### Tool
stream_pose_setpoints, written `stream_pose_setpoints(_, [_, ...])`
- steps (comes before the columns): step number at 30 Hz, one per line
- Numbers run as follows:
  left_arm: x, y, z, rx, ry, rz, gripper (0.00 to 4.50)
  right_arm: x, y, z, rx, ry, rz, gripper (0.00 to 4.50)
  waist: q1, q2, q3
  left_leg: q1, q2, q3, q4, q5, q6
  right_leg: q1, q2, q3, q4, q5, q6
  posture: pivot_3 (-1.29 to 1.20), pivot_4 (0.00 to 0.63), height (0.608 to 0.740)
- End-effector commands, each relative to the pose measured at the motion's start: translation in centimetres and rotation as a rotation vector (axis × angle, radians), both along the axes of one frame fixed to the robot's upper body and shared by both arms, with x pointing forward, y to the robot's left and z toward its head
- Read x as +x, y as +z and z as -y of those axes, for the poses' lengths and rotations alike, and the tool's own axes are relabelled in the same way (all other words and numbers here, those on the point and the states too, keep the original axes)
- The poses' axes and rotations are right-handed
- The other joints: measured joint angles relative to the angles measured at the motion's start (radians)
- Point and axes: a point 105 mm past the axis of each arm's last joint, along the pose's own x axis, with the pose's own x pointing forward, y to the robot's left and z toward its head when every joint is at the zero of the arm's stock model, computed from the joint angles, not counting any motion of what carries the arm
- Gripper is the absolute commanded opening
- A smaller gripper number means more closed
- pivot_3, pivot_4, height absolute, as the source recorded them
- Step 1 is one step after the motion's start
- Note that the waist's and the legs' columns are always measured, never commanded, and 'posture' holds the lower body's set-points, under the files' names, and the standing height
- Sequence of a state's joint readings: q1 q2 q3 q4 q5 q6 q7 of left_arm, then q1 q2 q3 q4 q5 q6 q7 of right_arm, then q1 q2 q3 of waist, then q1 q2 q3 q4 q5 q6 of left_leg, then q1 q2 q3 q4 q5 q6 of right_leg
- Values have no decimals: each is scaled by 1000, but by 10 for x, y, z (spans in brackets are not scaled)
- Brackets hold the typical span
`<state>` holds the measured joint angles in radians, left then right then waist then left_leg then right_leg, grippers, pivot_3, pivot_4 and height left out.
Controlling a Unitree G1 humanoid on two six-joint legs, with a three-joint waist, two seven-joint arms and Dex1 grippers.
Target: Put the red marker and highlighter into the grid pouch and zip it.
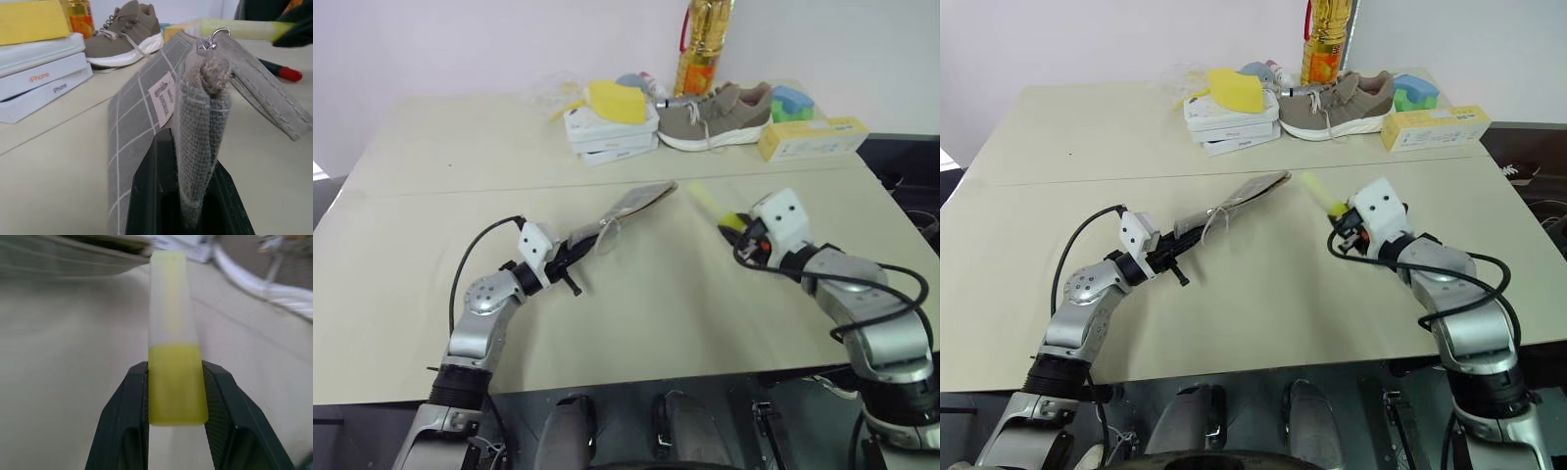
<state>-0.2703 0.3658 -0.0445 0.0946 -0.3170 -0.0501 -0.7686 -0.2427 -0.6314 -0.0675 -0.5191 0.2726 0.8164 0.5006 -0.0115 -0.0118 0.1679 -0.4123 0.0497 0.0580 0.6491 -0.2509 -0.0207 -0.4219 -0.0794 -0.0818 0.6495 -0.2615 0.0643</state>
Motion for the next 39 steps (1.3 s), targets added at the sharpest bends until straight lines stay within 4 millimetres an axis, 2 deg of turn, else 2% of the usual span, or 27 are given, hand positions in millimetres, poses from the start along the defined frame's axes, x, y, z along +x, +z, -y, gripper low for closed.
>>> stream_pose_setpoints(1, [-4, 9, 3, -23, -32, 29, 0, -11, 18, -15, 34, 71, 51, 902, 2, 0, 0, 0, 0, 0, 0, 0, 0, 0, 0, 0, 0, 0, 0, 0, 150, 740])
stream_pose_setpoints(6, [-4, 8, 6, -28, -47, 26, 0, -11, 15, -25, 47, 84, 34, 902, 4, 0, 0, 0, 0, 0, 0, 0, 0, 0, 0, 0, 0, 0, 0, 0, 150, 740])
stream_pose_setpoints(23, [-14, 15, 18, -13, -99, 42, 0, -13, 9, -30, -10, 133, -3, 902, 4, 0, 0, 0, -1, -1, 0, 0, 0, 0, 0, 0, 0, 0, 0, 0, 150, 740])
stream_pose_setpoints(27, [-19, 11, 17, 81, -166, 70, 0, -23, 6, -35, -91, 214, -29, 902, 4, 0, 0, 0, -1, -1, 0, 0, 0, 0, 0, 0, 0, 0, 0, 0, 150, 740])
stream_pose_setpoints(39, [-31, -2, 9, 267, -339, 142, 0, -40, 2, -34, -339, 366, -69, 902, 5, -1, 1, 0, -1, -1, 0, 0, 0, 0, 0, 0, -1, 0, 0, 0, 150, 740])
